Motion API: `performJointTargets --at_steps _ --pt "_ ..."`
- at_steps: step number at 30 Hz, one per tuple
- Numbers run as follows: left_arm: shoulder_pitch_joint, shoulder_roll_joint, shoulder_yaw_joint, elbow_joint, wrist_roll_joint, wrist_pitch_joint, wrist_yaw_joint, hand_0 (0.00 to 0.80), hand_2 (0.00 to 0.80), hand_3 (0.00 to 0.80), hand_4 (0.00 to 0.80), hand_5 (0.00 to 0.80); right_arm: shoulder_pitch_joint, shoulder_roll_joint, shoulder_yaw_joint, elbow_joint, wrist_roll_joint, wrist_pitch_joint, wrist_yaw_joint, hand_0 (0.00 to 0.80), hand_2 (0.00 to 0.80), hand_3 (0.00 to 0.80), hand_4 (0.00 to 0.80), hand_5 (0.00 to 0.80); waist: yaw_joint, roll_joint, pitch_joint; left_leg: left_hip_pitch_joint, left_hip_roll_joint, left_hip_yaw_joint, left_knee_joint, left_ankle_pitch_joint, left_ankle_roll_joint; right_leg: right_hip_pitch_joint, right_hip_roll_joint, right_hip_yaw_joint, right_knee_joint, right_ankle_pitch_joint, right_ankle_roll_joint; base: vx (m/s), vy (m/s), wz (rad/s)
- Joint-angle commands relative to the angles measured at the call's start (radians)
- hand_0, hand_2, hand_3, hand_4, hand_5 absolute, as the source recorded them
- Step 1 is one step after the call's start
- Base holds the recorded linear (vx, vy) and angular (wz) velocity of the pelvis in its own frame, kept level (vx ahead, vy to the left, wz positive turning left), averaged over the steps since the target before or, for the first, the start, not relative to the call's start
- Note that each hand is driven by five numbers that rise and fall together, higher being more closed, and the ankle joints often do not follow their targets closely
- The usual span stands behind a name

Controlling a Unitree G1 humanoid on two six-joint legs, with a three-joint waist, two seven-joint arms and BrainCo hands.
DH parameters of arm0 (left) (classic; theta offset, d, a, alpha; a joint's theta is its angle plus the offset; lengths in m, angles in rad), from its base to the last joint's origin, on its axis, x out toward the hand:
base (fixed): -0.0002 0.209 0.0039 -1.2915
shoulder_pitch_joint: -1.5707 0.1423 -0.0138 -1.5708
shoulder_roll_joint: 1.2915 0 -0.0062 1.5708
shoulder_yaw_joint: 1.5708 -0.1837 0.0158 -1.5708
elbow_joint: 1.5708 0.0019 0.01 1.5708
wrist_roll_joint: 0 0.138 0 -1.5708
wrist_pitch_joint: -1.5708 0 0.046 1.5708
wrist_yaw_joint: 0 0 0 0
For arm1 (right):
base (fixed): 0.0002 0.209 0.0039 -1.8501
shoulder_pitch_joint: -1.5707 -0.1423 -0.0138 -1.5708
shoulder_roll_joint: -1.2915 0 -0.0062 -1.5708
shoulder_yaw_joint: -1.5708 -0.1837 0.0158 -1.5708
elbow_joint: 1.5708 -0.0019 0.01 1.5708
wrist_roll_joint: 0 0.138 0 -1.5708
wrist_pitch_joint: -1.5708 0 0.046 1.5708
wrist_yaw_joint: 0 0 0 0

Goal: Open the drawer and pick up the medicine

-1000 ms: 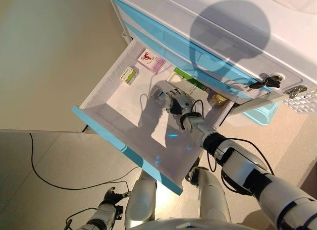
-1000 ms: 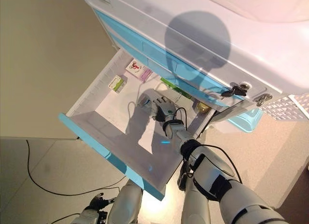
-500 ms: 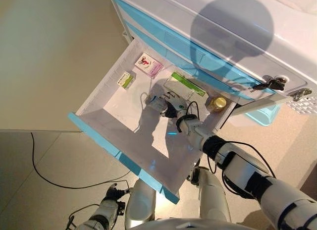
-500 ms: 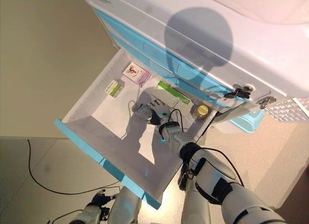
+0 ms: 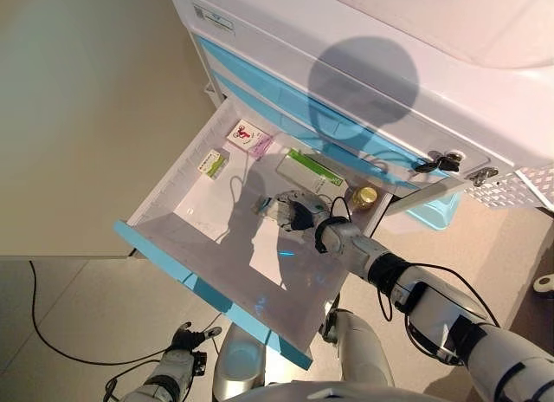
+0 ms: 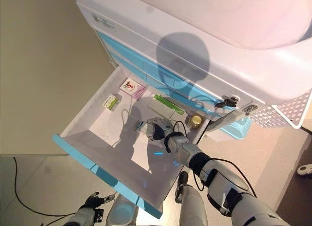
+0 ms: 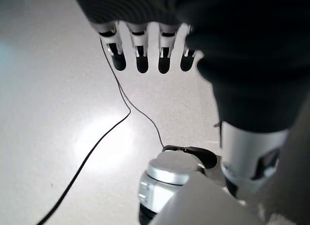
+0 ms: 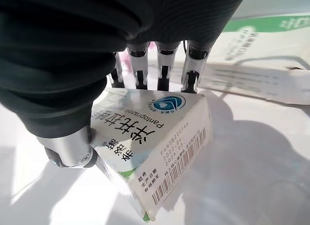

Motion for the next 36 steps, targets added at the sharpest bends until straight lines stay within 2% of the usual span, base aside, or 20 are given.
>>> performJointTargets --at_steps 1,8,9,10,11,12,13,16,17,20,23,24,26,27,29,33,34,36 --pt "0.019 0.025 0.029 0.057 0.048 0.013 -0.01 0.0 0.0 0.0 0.0 0.0 -0.03 0.038 0.019 -0.048 0.0 -0.058 0.035 0.8 0.8 0.8 0.8 0.8 -0.009 -0.041 -0.025 0.051 -0.089 0.035 -0.023 -0.081 0.084 0.05 -0.023 0.03 -0.178 0.151 0.063 0.033 -0.019 -0.06" --pt "0.061 0.033 0.086 0.092 0.076 0.037 -0.024 0.0 0.0 0.0 0.0 0.0 0.026 0.026 0.019 -0.2 0.15 -0.084 0.153 0.8 0.8 0.8 0.8 0.8 -0.02 -0.059 -0.086 0.108 -0.076 0.057 -0.036 -0.095 0.079 0.112 0.001 0.04 -0.225 0.148 0.062 0.058 -0.033 -0.08" --pt "0.072 0.037 0.106 0.096 0.081 0.042 -0.028 0.0 0.0 0.0 0.0 0.0 0.033 0.012 0.009 -0.283 0.247 -0.086 0.196 0.8 0.8 0.8 0.8 0.8 -0.023 -0.066 -0.107 0.124 -0.072 0.069 -0.042 -0.098 0.077 0.129 0.009 0.046 -0.242 0.151 0.061 0.04 -0.019 -0.18" --pt "0.073 0.037 0.106 0.096 0.081 0.042 -0.028 0.0 0.0 0.0 0.0 0.0 0.034 0.009 0.008 -0.288 0.249 -0.083 0.199 0.8 0.8 0.8 0.8 0.8 -0.022 -0.066 -0.107 0.125 -0.072 0.069 -0.043 -0.098 0.077 0.13 0.009 0.046 -0.244 0.151 0.061 0.064 -0.024 -0.22" --pt "0.079 0.04 0.12 0.101 0.085 0.046 -0.032 0.0 0.0 0.0 0.0 0.0 0.041 0.0 0.0 -0.349 0.323 -0.085 0.227 0.8 0.8 0.8 0.8 0.8 -0.026 -0.07 -0.118 0.134 -0.068 0.076 -0.045 -0.1 0.076 0.139 0.013 0.05 -0.253 0.153 0.062 0.078 -0.021 -0.21" --pt "0.093 0.046 0.14 0.108 0.093 0.052 -0.04 0.0 0.0 0.0 0.0 0.0 0.056 -0.025 -0.016 -0.457 0.467 -0.073 0.281 0.8 0.8 0.8 0.8 0.8 -0.03 -0.076 -0.142 0.152 -0.062 0.088 -0.052 -0.102 0.073 0.16 0.019 0.055 -0.274 0.158 0.062 0.078 -0.021 -0.2" --pt "0.094 0.046 0.14 0.108 0.094 0.052 -0.04 0.0 0.0 0.0 0.0 0.0 0.057 -0.028 -0.017 -0.463 0.47 -0.069 0.283 0.8 0.8 0.8 0.8 0.8 -0.029 -0.076 -0.142 0.154 -0.062 0.088 -0.053 -0.102 0.073 0.162 0.019 0.056 -0.276 0.159 0.062 0.081 -0.022 -0.13" --pt "0.126 0.046 0.163 0.112 0.108 0.058 -0.062 0.0 0.0 0.0 0.0 0.0 0.079 -0.083 -0.048 -0.628 0.706 -0.043 0.345 0.8 0.8 0.8 0.8 0.8 -0.032 -0.086 -0.183 0.191 -0.051 0.111 -0.065 -0.108 0.07 0.203 0.029 0.062 -0.31 0.165 0.062 0.073 -0.013 -0.18" --pt "0.126 0.045 0.163 0.112 0.109 0.058 -0.062 0.0 0.0 0.0 0.0 0.0 0.08 -0.085 -0.048 -0.632 0.708 -0.041 0.346 0.8 0.8 0.8 0.8 0.8 -0.031 -0.086 -0.183 0.192 -0.05 0.111 -0.066 -0.108 0.07 0.204 0.029 0.062 -0.311 0.165 0.062 0.087 -0.008 -0.28" --pt "0.139 0.041 0.171 0.113 0.117 0.061 -0.069 0.0 0.0 0.0 0.0 0.0 0.105 -0.121 -0.078 -0.738 0.849 -0.031 0.365 0.8 0.8 0.8 0.8 0.8 -0.033 -0.088 -0.207 0.218 -0.047 0.124 -0.072 -0.113 0.068 0.233 0.032 0.066 -0.324 0.166 0.063 0.067 0.004 -0.12" --pt "0.154 0.032 0.163 0.107 0.128 0.066 -0.077 0.0 0.0 0.0 0.0 0.0 0.115 -0.14 -0.116 -0.829 0.998 -0.028 0.355 0.8 0.8 0.8 0.8 0.8 -0.035 -0.087 -0.236 0.249 -0.049 0.127 -0.079 -0.12 0.07 0.265 0.03 0.064 -0.328 0.16 0.062 0.084 0.009 -0.11" --pt "0.155 0.032 0.163 0.107 0.128 0.066 -0.076 0.0 0.0 0.0 0.0 0.0 0.115 -0.14 -0.116 -0.83 0.999 -0.028 0.355 0.8 0.8 0.8 0.8 0.8 -0.035 -0.086 -0.236 0.25 -0.049 0.127 -0.079 -0.12 0.07 0.265 0.03 0.063 -0.328 0.16 0.062 0.067 0.011 -0.01" --pt "0.153 0.04 0.15 0.113 0.132 0.068 -0.069 0.0 0.0 0.0 0.0 0.0 -0.045 -0.15 -0.134 -0.893 1.158 -0.027 0.311 0.8 0.8 0.8 0.8 0.8 -0.034 -0.093 -0.258 0.259 -0.047 0.127 -0.082 -0.12 0.068 0.28 0.031 0.061 -0.332 0.157 0.06 0.07 0.005 0.0" --pt "0.15 0.036 0.138 0.107 0.13 0.069 -0.066 0.0 0.0 0.0 0.0 0.0 -0.08 -0.151 -0.137 -0.881 1.204 -0.042 0.261 0.8 0.8 0.8 0.8 0.8 -0.035 -0.097 -0.271 0.268 -0.046 0.127 -0.084 -0.123 0.068 0.291 0.031 0.057 -0.334 0.155 0.059 0.064 -0.006 0.01" --pt "0.156 0.034 0.134 0.107 0.131 0.073 -0.063 0.0 0.0 0.0 0.0 0.0 -0.115 -0.163 -0.139 -0.875 1.234 -0.042 0.264 0.8 0.8 0.8 0.8 0.8 -0.034 -0.1 -0.279 0.271 -0.047 0.126 -0.084 -0.125 0.068 0.294 0.03 0.056 -0.337 0.155 0.059 0.047 -0.003 0.06" --pt "0.17 0.04 0.128 0.113 0.115 0.072 -0.059 0.0 0.0 0.0 0.0 0.0 -0.275 -0.337 -0.212 -0.87 1.346 -0.107 0.205 0.8 0.8 0.8 0.8 0.8 -0.047 -0.109 -0.308 0.282 -0.041 0.137 -0.089 -0.126 0.064 0.302 0.032 0.056 -0.345 0.156 0.059 0.043 0.006 0.05" --pt "0.169 0.039 0.128 0.113 0.115 0.072 -0.059 0.0 0.0 0.0 0.0 0.0 -0.276 -0.338 -0.212 -0.87 1.346 -0.107 0.205 0.8 0.8 0.8 0.8 0.8 -0.047 -0.108 -0.308 0.282 -0.041 0.137 -0.089 -0.126 0.064 0.303 0.032 0.056 -0.345 0.156 0.059 0.0 0.0 0.0" --pt "0.174 0.036 0.129 0.115 0.106 0.069 -0.066 0.0 0.0 0.0 0.0 0.0 -0.31 -0.416 -0.234 -0.853 1.367 -0.124 0.197 0.8 0.8 0.8 0.8 0.8 -0.053 -0.112 -0.314 0.285 -0.039 0.141 -0.09 -0.127 0.063 0.305 0.033 0.056 -0.347 0.156 0.059 0.0 0.0 0.0"
